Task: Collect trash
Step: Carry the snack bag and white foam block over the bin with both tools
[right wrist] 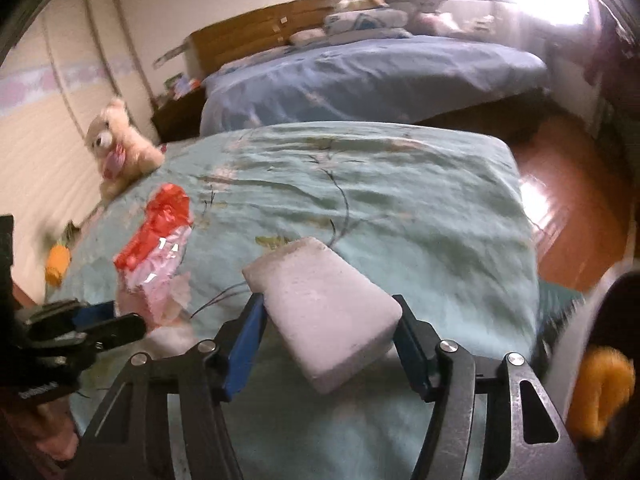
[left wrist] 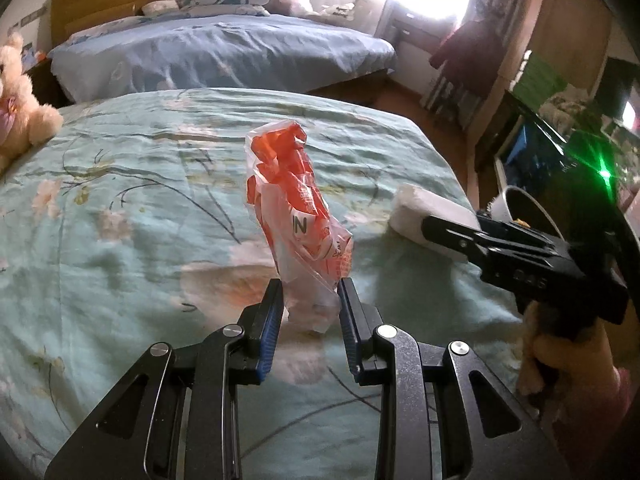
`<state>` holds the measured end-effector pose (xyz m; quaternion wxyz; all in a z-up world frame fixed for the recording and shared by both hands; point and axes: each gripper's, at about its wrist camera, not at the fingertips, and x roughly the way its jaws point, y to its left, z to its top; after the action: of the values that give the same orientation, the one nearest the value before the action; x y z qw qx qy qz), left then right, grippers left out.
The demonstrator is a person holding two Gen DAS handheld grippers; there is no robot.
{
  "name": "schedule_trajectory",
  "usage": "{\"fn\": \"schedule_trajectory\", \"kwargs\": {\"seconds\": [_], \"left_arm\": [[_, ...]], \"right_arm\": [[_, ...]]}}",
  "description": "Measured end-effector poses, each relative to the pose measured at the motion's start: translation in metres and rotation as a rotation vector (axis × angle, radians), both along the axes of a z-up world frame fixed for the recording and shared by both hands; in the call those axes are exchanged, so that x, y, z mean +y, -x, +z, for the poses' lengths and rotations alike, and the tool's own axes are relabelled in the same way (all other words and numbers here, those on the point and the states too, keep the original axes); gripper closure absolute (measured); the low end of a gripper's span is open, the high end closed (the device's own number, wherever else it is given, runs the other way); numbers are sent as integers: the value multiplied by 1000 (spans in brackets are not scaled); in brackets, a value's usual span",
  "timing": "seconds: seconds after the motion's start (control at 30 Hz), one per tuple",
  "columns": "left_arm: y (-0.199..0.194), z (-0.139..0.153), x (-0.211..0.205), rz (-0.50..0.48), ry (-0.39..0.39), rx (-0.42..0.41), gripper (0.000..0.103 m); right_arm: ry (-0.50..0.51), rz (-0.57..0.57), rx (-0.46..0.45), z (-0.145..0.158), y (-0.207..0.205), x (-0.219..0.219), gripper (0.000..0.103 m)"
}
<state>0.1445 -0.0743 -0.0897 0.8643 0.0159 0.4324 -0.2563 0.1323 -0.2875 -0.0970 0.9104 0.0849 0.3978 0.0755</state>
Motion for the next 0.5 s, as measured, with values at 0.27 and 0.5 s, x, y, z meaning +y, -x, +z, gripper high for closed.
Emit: {"fn": "schedule_trajectory", "kwargs": {"seconds": [0.27, 0.5], "left_arm": [[19, 5, -20, -60, -19, -18, 77], [38, 12, -36, -112, -26, -39, 77]], "right_arm": [[-44, -141, -59, 18, 62, -11, 40], [-58, -213, -125, 35, 96, -19, 40]]}}
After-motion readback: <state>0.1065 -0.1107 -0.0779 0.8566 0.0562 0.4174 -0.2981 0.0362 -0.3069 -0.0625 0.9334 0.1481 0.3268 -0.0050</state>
